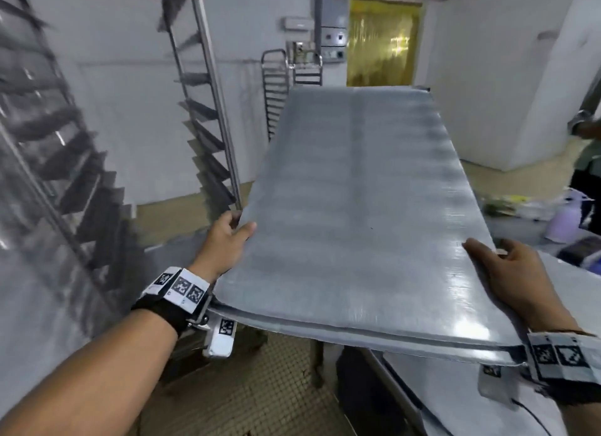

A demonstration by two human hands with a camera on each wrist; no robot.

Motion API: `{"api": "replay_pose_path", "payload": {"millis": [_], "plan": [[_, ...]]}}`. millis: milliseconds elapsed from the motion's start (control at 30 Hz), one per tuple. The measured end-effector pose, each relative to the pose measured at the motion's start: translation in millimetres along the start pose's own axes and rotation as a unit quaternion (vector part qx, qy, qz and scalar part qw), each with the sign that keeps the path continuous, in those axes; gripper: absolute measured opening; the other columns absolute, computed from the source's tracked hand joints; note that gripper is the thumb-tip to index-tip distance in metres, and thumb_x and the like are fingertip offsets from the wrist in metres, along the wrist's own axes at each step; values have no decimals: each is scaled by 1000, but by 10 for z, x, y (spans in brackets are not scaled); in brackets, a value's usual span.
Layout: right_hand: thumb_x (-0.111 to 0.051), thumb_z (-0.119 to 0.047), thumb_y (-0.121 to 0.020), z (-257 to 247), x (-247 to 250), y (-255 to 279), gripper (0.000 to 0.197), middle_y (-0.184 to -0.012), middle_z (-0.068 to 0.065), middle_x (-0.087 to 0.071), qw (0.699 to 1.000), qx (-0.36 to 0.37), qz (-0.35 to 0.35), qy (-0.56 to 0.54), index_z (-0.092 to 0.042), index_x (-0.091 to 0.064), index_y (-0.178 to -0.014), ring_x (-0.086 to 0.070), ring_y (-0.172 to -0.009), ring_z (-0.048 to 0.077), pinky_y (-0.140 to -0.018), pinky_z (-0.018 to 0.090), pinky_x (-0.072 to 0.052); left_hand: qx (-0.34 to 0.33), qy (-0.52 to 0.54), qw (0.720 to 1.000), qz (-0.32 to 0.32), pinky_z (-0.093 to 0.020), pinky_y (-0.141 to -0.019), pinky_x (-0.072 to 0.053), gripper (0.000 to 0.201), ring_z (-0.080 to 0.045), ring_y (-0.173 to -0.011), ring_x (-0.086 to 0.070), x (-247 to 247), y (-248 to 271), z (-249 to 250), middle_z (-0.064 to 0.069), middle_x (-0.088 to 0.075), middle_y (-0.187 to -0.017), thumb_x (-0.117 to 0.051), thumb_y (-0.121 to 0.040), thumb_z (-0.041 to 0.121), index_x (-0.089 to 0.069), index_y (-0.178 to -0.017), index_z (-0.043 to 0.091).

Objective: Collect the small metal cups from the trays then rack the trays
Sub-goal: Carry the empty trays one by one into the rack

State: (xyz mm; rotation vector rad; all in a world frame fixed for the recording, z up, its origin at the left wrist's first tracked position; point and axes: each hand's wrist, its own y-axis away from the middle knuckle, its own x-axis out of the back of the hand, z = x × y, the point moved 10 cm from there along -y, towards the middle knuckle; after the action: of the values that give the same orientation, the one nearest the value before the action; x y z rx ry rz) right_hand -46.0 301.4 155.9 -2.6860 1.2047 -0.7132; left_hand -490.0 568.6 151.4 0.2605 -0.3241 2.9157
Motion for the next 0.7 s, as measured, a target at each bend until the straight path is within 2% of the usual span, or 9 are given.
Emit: {"api": "replay_pose_path", "payload": {"millis": [67, 133, 200, 267, 333, 400, 467, 600, 700], "plan": [[-72, -33, -90, -187, -192, -95, 22, -82, 3, -71, 999, 24, -29, -9, -11, -67, -92, -66, -72, 14, -69, 30, -49, 12, -4, 999, 45, -54, -92, -56, 28, -29, -97, -73, 279, 223, 40, -10, -75, -106, -74, -88, 30, -63, -109, 15], [-75, -40, -86, -320, -404, -181, 33, -90, 8, -73, 997, 44, -62, -17, -9, -69, -98, -69, -81, 19, -78, 34, -51, 21, -14, 995, 93, -40, -82, -61, 30, -20, -88, -74, 527, 494, 69, -10, -74, -105, -71, -92, 23, -60, -117, 9], [-75, -49, -84, -348, -586, -254, 47, -92, 9, -71, 994, 65, -91, 5, -7, -67, -103, -68, -81, 20, -77, 35, -49, 15, -43, 989, 138, -26, -69, -58, 31, -8, -77, -72, 740, 747, 112, -3, -74, -99, -70, -93, 22, -60, -118, 7], [-74, -61, -79, -234, -699, -318, 63, -94, 9, -69, 991, 69, -114, 10, -5, -64, -105, -67, -86, 24, -78, 40, -51, 1, -79, 982, 173, -20, -66, -53, 26, 2, -71, -69, 894, 958, 204, 3, -71, -94, -70, -93, 21, -62, -113, 7], [-70, -80, -66, -71, -743, -347, 92, -101, 5, -68, 989, 62, -131, -6, -4, -62, -116, -66, -91, 24, -79, 43, -55, -11, -116, 976, 183, -9, -63, -49, 21, 10, -68, -66, 929, 1115, 311, 7, -70, -94, -70, -93, 20, -62, -109, 9], [-69, -87, -59, 95, -765, -381, 101, -106, 7, -73, 987, 49, -150, -26, -8, -62, -121, -70, -94, 26, -83, 46, -58, -10, -132, 973, 191, -12, -68, -50, 23, 3, -79, -68, 906, 1267, 329, 4, -71, -99, -70, -93, 23, -62, -111, 11], [-72, -80, -61, 139, -784, -361, 91, -98, 9, -75, 984, 49, -167, -46, -9, -64, -116, -72, -88, 27, -77, 41, -58, 0, -119, 973, 197, -21, -74, -53, 22, -7, -85, -70, 870, 1430, 297, 1, -72, -100, -70, -93, 20, -61, -111, 12], [-82, -64, -67, 84, -818, -294, 78, -96, 12, -75, 976, 48, -193, -92, -6, -64, -117, -72, -89, 26, -68, 29, -55, 12, -103, 971, 217, -15, -72, -54, 21, 3, -77, -68, 845, 1771, 243, 2, -70, -99, -67, -94, 13, -60, -113, 8], [-82, -38, -80, -65, -893, -129, 46, -82, 8, -73, 967, 59, -221, -115, -2, -66, -104, -67, -64, 8, -54, 17, -48, 29, -81, 968, 235, -14, -69, -55, 21, -2, -78, -68, 930, 2041, 150, -2, -70, -100, -66, -95, 10, -60, -115, 4]]}}
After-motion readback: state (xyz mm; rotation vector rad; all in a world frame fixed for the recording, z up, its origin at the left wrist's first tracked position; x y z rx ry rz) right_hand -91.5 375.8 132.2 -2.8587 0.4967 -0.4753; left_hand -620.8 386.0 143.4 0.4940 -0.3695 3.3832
